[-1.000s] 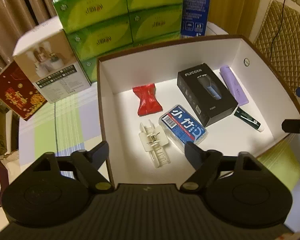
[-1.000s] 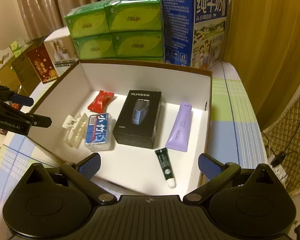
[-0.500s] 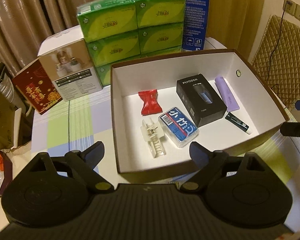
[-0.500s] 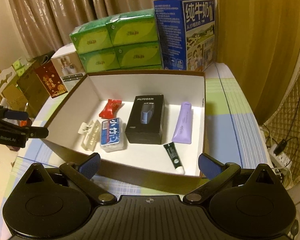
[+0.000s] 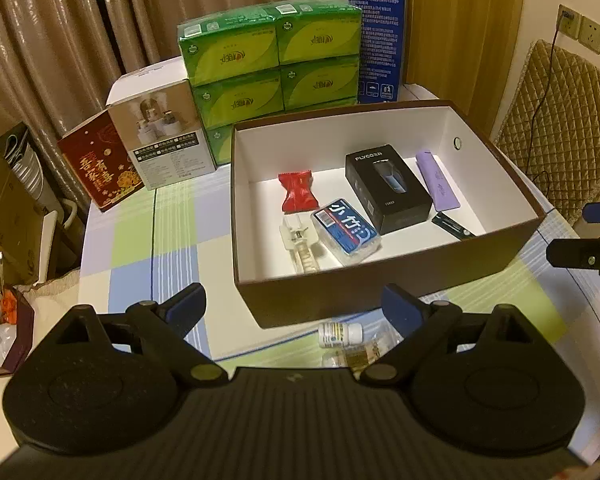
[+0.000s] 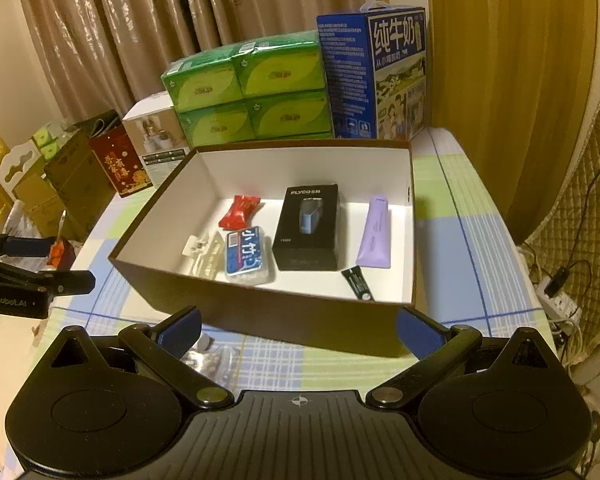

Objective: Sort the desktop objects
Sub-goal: 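Withdraw both open tools up out of the brown box, then move both tools toward the scrunchie, swab bag and clear container on the table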

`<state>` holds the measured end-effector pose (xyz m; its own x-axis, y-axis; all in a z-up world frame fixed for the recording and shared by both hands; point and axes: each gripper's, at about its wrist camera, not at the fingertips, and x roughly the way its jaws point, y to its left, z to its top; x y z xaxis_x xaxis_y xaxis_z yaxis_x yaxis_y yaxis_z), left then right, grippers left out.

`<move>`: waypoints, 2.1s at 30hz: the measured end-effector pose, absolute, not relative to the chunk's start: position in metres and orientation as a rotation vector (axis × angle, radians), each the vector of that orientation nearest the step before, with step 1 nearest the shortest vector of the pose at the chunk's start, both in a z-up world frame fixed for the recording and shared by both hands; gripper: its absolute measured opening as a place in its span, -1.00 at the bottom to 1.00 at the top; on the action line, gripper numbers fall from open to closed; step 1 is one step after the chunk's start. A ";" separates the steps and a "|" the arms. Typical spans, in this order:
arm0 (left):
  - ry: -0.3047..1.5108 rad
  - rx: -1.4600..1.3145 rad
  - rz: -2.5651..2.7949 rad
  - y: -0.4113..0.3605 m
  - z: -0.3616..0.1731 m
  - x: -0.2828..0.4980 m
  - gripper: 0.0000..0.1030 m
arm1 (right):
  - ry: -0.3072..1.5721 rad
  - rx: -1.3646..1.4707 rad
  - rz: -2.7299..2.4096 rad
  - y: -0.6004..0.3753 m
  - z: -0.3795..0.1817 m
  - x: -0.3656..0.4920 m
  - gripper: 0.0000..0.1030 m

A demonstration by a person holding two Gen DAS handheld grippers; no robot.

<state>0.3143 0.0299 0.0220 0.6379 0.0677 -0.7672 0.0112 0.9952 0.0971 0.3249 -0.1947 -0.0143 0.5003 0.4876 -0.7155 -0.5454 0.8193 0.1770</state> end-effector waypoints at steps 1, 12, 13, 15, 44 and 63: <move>0.876 0.092 0.035 0.030 0.023 0.311 0.81 | 0.838 -0.075 0.625 -0.196 -0.014 0.322 0.96; 0.875 0.077 0.047 0.021 0.024 0.268 0.87 | 0.825 -0.075 0.646 -0.201 -0.008 0.279 0.96; 0.876 0.075 0.047 0.020 0.024 0.264 0.88 | 0.824 -0.075 0.652 -0.201 -0.008 0.275 0.96; 0.876 0.073 0.047 0.019 0.024 0.258 0.88 | 0.822 -0.078 0.658 -0.201 -0.007 0.268 0.96; 0.927 0.055 0.113 0.013 0.007 0.198 0.98 | 0.943 -0.158 0.658 -0.204 -0.036 0.220 0.96; 1.021 0.009 0.105 0.014 -0.026 0.189 0.98 | 1.035 -0.115 0.668 -0.198 -0.060 0.218 0.96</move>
<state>0.1886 0.0144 -0.0264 0.5175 0.0921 -0.8507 -0.0833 0.9949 0.0570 0.2180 -0.1976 -0.0604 0.3329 0.4577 -0.8244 -0.5622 0.7982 0.2161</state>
